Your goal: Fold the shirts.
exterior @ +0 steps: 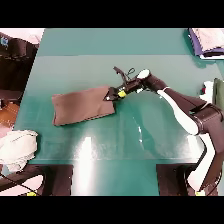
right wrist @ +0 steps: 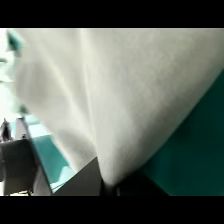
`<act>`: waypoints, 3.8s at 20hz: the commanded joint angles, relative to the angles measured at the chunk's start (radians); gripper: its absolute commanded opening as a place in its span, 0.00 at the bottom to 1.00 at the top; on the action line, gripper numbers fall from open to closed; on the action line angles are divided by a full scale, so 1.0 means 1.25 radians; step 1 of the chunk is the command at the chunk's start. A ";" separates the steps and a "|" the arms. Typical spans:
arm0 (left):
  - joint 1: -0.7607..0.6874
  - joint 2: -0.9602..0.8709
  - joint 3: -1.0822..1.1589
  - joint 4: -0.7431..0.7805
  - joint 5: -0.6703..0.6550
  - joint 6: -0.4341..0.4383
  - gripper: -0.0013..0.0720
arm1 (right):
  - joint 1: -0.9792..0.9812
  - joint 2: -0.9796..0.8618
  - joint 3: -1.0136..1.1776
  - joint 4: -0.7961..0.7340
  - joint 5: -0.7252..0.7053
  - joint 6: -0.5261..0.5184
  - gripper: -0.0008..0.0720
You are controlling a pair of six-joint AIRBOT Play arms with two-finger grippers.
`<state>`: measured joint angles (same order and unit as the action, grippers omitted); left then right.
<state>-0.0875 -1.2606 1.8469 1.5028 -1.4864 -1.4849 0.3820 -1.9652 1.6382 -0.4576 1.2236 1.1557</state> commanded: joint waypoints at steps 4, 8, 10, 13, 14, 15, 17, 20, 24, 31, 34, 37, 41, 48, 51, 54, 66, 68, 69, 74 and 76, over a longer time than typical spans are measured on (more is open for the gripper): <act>0.001 -0.001 0.000 -0.041 0.002 0.000 0.05 | -0.172 0.178 0.019 -0.251 0.065 0.072 0.03; 0.001 -0.001 0.000 -0.102 0.017 0.000 0.05 | -0.375 0.293 0.019 -0.376 0.107 0.096 0.03; 0.000 -0.001 0.000 -0.122 0.028 -0.001 0.05 | -0.486 0.327 0.019 -0.396 0.107 0.100 0.03; 0.000 -0.001 0.000 -0.158 0.027 -0.001 0.05 | -0.651 0.346 0.020 -0.396 0.085 0.103 0.03; 0.000 -0.001 0.000 -0.168 0.027 -0.001 0.05 | -0.696 0.346 0.020 -0.395 0.074 0.103 0.03; 0.000 -0.001 0.000 -0.179 0.025 -0.001 0.05 | -0.742 0.345 0.019 -0.396 0.058 0.103 0.03; 0.000 -0.001 0.000 -0.191 0.022 -0.007 0.05 | -0.821 0.345 0.019 -0.379 0.003 0.103 0.03; 0.000 -0.001 0.000 -0.211 0.022 -0.008 0.05 | -0.898 0.345 0.020 -0.357 -0.081 0.103 0.03; 0.000 -0.001 0.000 -0.228 0.022 -0.009 0.05 | -0.944 0.345 0.031 -0.263 -0.138 0.077 0.03; 0.000 -0.001 0.000 -0.232 0.022 -0.007 0.05 | -0.984 0.345 0.217 -0.222 -0.030 0.047 0.03; 0.000 -0.001 0.000 -0.232 0.022 -0.006 0.05 | -1.018 0.345 0.267 -0.224 0.056 0.070 0.03; 0.000 -0.001 0.000 -0.231 0.022 -0.005 0.05 | -1.054 0.346 0.270 -0.299 0.154 0.133 0.03; 0.000 -0.001 0.000 -0.231 0.022 0.001 0.05 | -1.093 0.349 0.269 -0.432 0.282 0.204 0.03; 0.000 0.000 0.000 -0.231 0.022 0.022 0.05 | -1.122 0.392 0.269 -0.623 0.381 0.277 0.16; 0.000 -0.001 0.000 -0.231 0.022 0.042 0.05 | -1.122 0.392 0.269 -0.635 0.415 0.277 0.71; 0.000 -0.001 0.000 -0.231 0.022 0.042 0.05 | -1.122 0.392 0.269 -0.633 0.436 0.284 0.71; 0.000 0.000 0.000 -0.232 0.032 0.041 0.05 | -0.709 0.392 0.269 -0.208 0.470 0.319 0.17; 0.000 0.000 0.000 -0.232 0.031 0.041 0.05 | -0.594 0.392 0.269 -0.208 0.450 0.316 0.03; 0.000 0.000 0.000 -0.232 0.032 0.041 0.05 | -0.541 0.392 0.269 -0.209 0.435 0.316 0.03; 0.000 0.000 0.000 -0.232 0.031 0.041 0.05 | -0.361 0.392 0.269 -0.222 0.382 0.316 0.03; 0.000 0.000 0.000 -0.232 0.031 0.041 0.05 | -0.328 0.392 0.269 -0.222 0.382 0.316 0.03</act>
<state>-0.0875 -1.2606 1.8469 1.2129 -1.4475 -1.4342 -0.1196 -1.4750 1.9743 -0.7361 1.7229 1.5517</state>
